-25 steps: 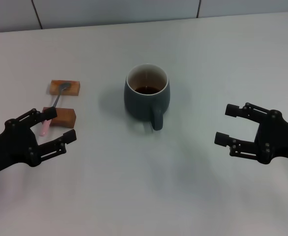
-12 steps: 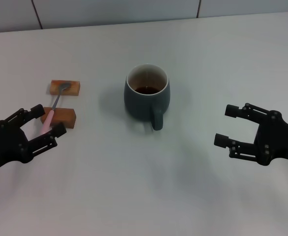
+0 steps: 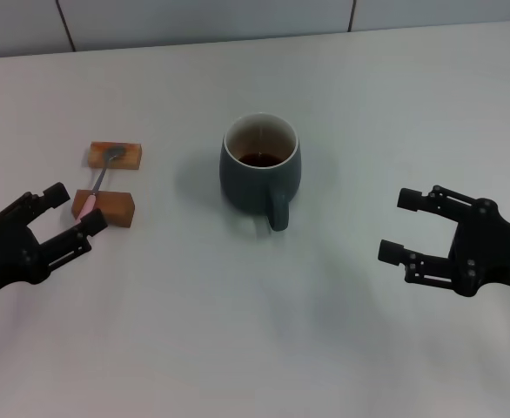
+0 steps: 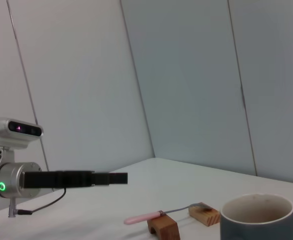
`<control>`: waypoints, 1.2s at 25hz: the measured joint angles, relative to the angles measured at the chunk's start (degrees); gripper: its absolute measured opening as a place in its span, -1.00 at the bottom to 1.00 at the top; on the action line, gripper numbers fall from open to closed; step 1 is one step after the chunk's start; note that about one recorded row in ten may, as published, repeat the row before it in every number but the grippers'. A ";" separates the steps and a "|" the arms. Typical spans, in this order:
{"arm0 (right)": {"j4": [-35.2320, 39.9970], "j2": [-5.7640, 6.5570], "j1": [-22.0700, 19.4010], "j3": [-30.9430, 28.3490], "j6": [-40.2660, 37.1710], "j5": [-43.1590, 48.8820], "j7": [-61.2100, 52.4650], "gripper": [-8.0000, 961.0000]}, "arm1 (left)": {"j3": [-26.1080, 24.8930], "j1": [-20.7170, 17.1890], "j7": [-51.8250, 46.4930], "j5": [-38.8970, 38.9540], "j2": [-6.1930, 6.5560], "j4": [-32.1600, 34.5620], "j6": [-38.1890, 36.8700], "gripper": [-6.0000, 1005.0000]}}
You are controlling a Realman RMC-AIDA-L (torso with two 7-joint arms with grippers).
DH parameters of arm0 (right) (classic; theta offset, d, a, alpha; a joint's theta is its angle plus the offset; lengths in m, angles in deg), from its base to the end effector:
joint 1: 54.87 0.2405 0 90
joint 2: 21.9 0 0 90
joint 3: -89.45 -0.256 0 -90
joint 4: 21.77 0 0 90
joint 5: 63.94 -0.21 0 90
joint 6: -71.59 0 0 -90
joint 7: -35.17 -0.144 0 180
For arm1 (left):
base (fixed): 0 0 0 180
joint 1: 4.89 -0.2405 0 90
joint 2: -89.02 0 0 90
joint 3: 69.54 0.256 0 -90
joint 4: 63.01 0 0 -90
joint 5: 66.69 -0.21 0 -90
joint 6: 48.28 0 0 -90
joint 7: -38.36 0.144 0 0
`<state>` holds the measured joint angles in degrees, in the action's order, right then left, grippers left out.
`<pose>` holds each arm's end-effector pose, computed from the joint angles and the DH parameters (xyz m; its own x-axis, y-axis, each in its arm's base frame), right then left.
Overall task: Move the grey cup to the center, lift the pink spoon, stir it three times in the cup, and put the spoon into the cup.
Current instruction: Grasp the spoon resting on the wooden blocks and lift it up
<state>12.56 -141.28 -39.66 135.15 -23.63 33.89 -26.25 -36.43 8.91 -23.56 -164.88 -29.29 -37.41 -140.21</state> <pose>0.3006 0.2550 -0.0011 0.7212 -0.1965 -0.6643 -0.4374 -0.8728 -0.2167 -0.3383 0.2454 0.0104 0.5860 0.2807 0.7601 0.6695 -0.6962 -0.2591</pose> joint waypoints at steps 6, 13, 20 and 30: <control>-1.26 0.01 0.09 0.00 0.55 0.00 1.07 0.72 | -0.07 -0.24 -2.90 4.02 0.09 -2.62 0.00 0.59; -1.81 0.11 0.68 0.25 1.44 -0.01 1.37 0.72 | -4.44 -1.30 -9.37 6.81 0.14 -6.82 0.39 0.58; -1.82 0.07 0.70 1.12 2.25 -0.01 1.41 0.72 | -7.96 -1.32 -12.69 6.82 0.08 -11.84 2.28 0.58; -1.81 0.03 0.70 1.31 2.29 -0.01 1.56 0.72 | -9.51 -1.62 -16.91 7.28 -0.05 -16.80 4.93 0.58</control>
<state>10.75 -141.25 -38.96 136.47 -21.34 33.88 -24.69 -45.94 7.29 -40.47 -157.60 -29.34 -54.21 -135.28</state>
